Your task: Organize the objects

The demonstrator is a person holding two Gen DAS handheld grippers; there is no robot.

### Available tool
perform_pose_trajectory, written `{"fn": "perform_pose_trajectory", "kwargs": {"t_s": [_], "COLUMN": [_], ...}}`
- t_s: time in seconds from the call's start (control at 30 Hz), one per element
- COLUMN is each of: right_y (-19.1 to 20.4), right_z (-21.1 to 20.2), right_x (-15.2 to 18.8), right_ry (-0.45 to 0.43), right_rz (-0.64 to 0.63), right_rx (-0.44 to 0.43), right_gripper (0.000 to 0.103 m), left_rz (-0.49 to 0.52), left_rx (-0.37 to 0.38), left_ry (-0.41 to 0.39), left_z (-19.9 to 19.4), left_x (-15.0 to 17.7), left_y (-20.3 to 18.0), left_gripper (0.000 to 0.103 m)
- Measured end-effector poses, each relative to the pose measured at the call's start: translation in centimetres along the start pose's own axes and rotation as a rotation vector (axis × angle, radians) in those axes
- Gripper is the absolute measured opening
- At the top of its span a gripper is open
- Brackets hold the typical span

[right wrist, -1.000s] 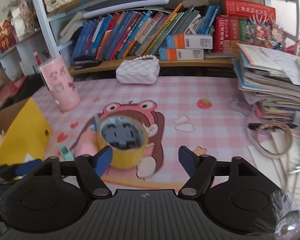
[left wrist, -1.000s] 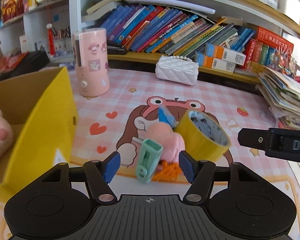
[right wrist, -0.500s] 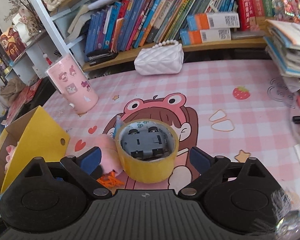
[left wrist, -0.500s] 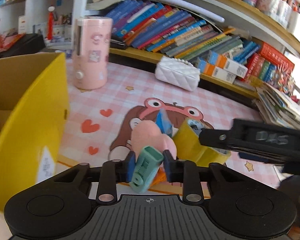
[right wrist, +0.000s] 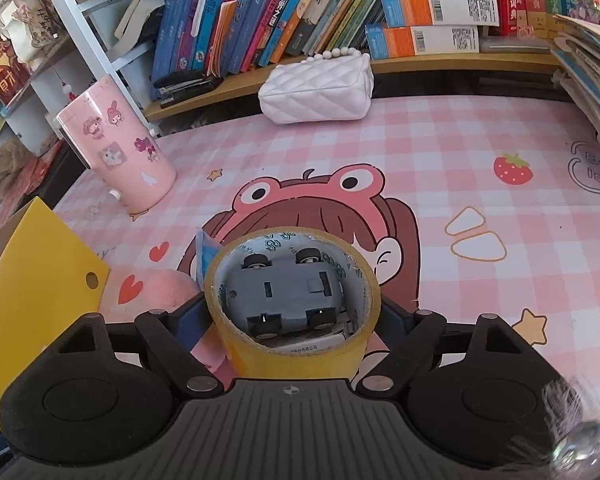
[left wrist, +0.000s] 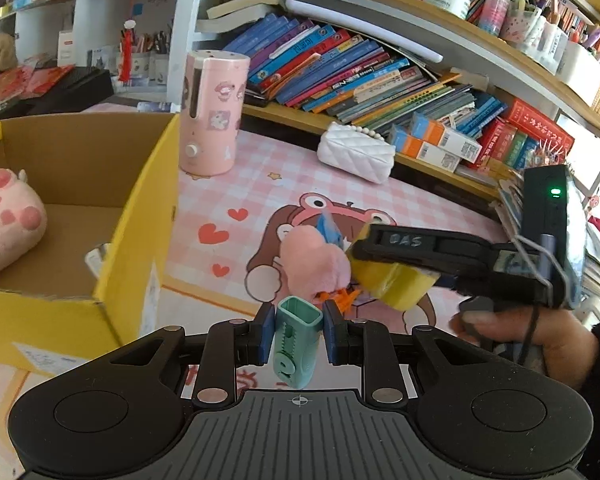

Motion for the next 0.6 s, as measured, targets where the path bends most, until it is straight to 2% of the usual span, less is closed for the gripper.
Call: {"fn": "perform_pose_trajectory", "kwargs": {"t_s": [0.2, 0.3, 0.43, 0.6], "right_y": [1.4, 2.1, 2.5, 3.3], "right_z": [-4.9, -7.9, -11.3, -14.5], "right_x": [-1.8, -2.0, -1.0, 2.2], "right_ry": [-0.12, -0.158, -0.147, -0.095], "right_rz": [-0.072, -0.098, -0.12, -0.151], "right_rx": [-0.021, -0.001, 0.055, 0.097], "right_gripper": [0.082, 0.082, 0.082, 0.082], "left_rz": [-0.018, -0.019, -0.021, -0.026], "left_rx": [0.018, 0.037, 0.065, 0.104], "left_ry": [-0.033, -0.042, -0.044, -0.044], "left_z": [-1.9, -2.7, -3.8, -5.5], "left_x": [-0.6, -0.5, -0.2, 0.5], "left_y": [0.4, 0.3, 0.4, 1.2], "left_gripper": [0.024, 0.024, 0.024, 0.024]}}
Point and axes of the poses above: each gripper's, at about its wrist camera, not at the fingertips, and z roughly the way its jaws point, y to its left, x to its underside, the point moved 7 cm from there along z, roughly the way its jaws point, and after that the axes turned 11 degrees about -y, right-handed, at the moved point
